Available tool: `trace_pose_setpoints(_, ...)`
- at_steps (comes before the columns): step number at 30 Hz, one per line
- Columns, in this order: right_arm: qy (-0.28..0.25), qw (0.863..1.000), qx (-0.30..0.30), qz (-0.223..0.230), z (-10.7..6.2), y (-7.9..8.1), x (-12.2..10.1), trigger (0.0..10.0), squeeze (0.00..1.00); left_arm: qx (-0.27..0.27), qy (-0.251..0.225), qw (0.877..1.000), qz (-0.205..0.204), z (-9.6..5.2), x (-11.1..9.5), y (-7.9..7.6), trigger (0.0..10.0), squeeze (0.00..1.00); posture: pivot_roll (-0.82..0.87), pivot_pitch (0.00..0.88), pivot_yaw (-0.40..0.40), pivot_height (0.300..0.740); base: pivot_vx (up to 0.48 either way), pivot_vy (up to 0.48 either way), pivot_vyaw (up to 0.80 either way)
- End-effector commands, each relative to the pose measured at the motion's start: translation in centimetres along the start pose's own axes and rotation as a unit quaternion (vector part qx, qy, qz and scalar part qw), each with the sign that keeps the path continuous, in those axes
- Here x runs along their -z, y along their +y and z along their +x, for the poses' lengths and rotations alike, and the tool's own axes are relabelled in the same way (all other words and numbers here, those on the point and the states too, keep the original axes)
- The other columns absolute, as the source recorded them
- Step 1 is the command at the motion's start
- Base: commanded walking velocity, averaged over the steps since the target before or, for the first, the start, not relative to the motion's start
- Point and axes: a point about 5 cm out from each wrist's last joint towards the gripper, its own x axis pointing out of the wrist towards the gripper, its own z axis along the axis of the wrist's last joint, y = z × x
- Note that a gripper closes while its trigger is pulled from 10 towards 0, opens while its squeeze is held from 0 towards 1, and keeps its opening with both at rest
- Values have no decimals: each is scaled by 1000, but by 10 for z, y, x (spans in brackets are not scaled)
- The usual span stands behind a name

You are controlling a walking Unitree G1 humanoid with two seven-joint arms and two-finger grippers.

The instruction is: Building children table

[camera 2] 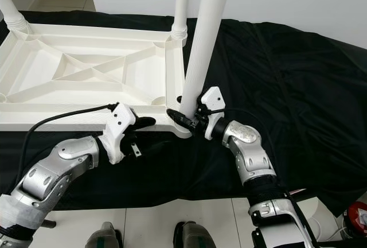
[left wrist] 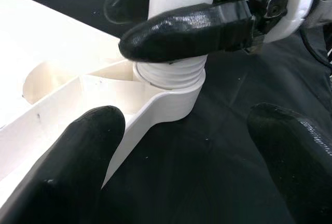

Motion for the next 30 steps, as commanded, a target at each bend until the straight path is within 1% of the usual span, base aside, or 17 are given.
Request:
trace_pose_setpoints(1, 43, 997, 61, 19, -6, -2, 14, 10000, 0, 85, 5, 996, -3, 0, 1, -7, 10000, 0, 87, 92, -50, 740, 0, 0, 0)
trace_pose_setpoints(3, 43, 997, 61, 19, -6, -2, 14, 10000, 0, 85, 5, 996, -3, 0, 1, -7, 10000, 0, 87, 92, -50, 740, 0, 0, 0)
trace_pose_setpoints(4, 47, 994, 94, 18, -6, -2, 16, 10000, 0, 85, 5, 996, -3, 0, 1, -7, 10000, 0, 87, 92, -50, 740, 0, 0, 0)
trace_pose_setpoints(6, 44, 988, 140, 40, -3, 10, 18, 10000, 0, 86, 5, 996, 1, 1, 1, -5, 10000, 0, 83, 63, -50, 740, 0, 0, 0)
trace_pose_setpoints(7, 44, 988, 140, 40, -3, 10, 18, 10000, 0, 86, 5, 996, 1, 1, 1, -5, 10000, 0, 83, 63, -50, 740, 0, 0, 0)
trace_pose_setpoints(10, 46, 971, 224, 73, 2, 24, 21, 10000, 0, 87, 3, 996, 5, 4, -2, -2, 10000, 0, 83, 62, -51, 740, 0, 0, 0)
trace_pose_setpoints(12, 46, 971, 224, 73, 2, 24, 21, 10000, 0, 87, 3, 996, 5, 4, -2, -2, 10000, 0, 83, 62, -51, 740, 0, 0, 0)
trace_pose_setpoints(13, 43, 964, 250, 76, 3, 26, 21, 10000, 0, 86, 1, 996, 5, 4, -3, -1, 10000, 0, 83, 70, -51, 740, 0, 0, 0)
trace_pose_setpoints(14, 43, 964, 250, 76, 3, 26, 21, 10000, 0, 86, 1, 996, 5, 4, -3, -1, 10000, 0, 83, 70, -51, 740, 0, 0, 0)
trace_pose_setpoints(15, 45, 956, 278, 78, 4, 28, 20, 10000, 0, 88, 2, 996, 6, 4, -4, -1, 10000, 0, 84, 71, -50, 740, 0, 0, 0)
trace_pose_setpoints(18, 40, 953, 290, 81, 8, 36, 18, 10000, 0, 88, 4, 996, 7, 3, -3, 0, 10000, 0, 84, 65, -42, 740, 0, 0, 0)
trace_pose_setpoints(19, 35, 953, 290, 82, 8, 37, 16, 10000, 714, 88, 4, 996, 7, 3, -3, 1, 10000, 0, 84, 65, -42, 740, 0, 0, 0)
trace_pose_setpoints(20, 35, 953, 290, 82, 8, 37, 16, 10000, 714, 88, 4, 996, 7, 3, -3, 1, 10000, 0, 84, 65, -42, 740, 0, 0, 0)
trace_pose_setpoints(21, 27, 957, 276, 87, 8, 37, 14, 10000, 1000, 88, 4, 996, 8, 3, -3, 1, 10000, 0, 84, 65, -42, 740, 0, 0, 0)
trace_pose_setpoints(26, 10, 966, 246, 82, 5, 34, 8, 10000, 1000, 91, 4, 996, 9, 3, -4, 0, 10000, 0, 87, 64, -38, 740, 0, 0, 0)
trace_pose_setpoints(29, 4, 968, 243, 67, 0, 28, 3, 10000, 1000, 92, 4, 996, 9, 2, -4, -1, 10000, 0, 90, 64, -38, 740, 0, 0, 0)
trace_pose_setpoints(30, 1, 973, 225, 52, -3, 25, 0, 10000, 1000, 92, 5, 996, 9, 2, -4, -1, 10000, 0, 93, 64, -38, 740, 0, 0, 0)
